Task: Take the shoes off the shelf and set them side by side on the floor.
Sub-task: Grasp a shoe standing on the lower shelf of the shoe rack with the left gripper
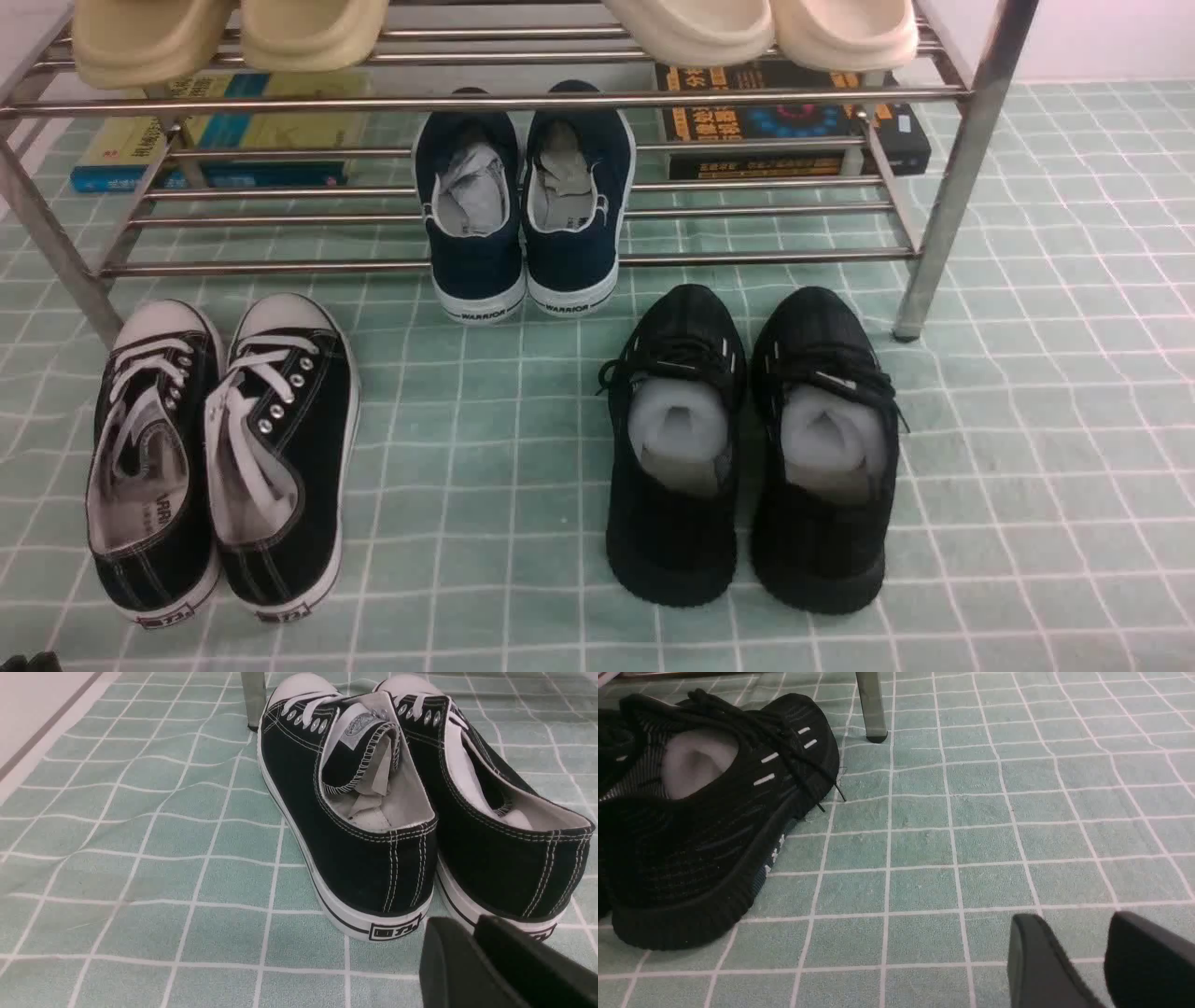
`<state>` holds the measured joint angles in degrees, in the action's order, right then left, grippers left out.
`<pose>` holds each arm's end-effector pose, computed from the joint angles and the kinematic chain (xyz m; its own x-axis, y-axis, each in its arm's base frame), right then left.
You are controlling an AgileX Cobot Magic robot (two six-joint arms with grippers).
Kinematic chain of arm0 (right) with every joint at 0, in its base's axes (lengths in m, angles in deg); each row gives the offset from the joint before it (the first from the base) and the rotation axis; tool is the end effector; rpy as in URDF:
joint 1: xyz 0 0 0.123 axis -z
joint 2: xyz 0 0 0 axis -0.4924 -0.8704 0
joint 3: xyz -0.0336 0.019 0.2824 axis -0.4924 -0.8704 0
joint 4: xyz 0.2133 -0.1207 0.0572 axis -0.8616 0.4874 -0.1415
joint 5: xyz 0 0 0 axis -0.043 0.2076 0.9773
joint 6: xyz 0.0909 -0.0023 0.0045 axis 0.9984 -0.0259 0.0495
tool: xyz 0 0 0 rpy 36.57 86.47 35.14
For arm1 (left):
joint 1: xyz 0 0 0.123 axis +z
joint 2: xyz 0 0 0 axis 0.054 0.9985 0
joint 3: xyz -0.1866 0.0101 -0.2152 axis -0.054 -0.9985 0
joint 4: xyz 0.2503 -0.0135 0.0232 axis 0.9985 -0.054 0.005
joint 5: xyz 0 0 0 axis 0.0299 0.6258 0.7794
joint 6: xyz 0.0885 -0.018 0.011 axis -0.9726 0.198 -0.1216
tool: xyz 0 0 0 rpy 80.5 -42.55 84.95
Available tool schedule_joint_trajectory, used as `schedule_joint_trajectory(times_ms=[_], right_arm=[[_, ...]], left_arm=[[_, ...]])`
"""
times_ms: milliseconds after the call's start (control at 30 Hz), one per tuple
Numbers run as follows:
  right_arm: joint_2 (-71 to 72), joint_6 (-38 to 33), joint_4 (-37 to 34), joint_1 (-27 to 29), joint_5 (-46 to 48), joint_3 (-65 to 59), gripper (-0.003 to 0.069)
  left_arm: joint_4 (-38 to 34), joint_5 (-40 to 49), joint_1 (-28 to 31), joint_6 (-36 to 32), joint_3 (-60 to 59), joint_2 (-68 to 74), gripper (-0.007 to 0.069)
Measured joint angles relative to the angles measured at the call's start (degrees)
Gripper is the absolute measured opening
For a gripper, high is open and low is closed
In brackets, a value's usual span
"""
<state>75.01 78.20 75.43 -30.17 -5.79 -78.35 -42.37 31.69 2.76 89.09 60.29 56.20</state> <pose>0.0518 0.0039 0.1739 -0.3073 0.1216 -0.9438 -0.0077 0.9914 0.1303 0.0528 0.0047 0.1740 -0.2818 0.0081 -0.9594 -0.0450 0.9988 0.0217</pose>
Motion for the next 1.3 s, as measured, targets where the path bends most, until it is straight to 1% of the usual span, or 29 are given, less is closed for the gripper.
schedule_joint_trajectory(times_ms=[1133, 1200, 1300], right_arm=[[0.0, 0.0, 0.0, 0.0, 0.0, 0.0, 0.0239], [0.0, 0.0, 0.0, 0.0, 0.0, 0.0, 0.0239], [0.0, 0.0, 0.0, 0.0, 0.0, 0.0, 0.0239]], left_arm=[[-0.21, 0.04, 0.0, 0.43, 0.0, 0.0, 0.0144], [-0.99, 0.04, 0.0, 1.41, 0.0, 0.0, 0.0144], [-8.51, -0.07, 0.0, 7.92, 0.0, 0.0, 0.0144]])
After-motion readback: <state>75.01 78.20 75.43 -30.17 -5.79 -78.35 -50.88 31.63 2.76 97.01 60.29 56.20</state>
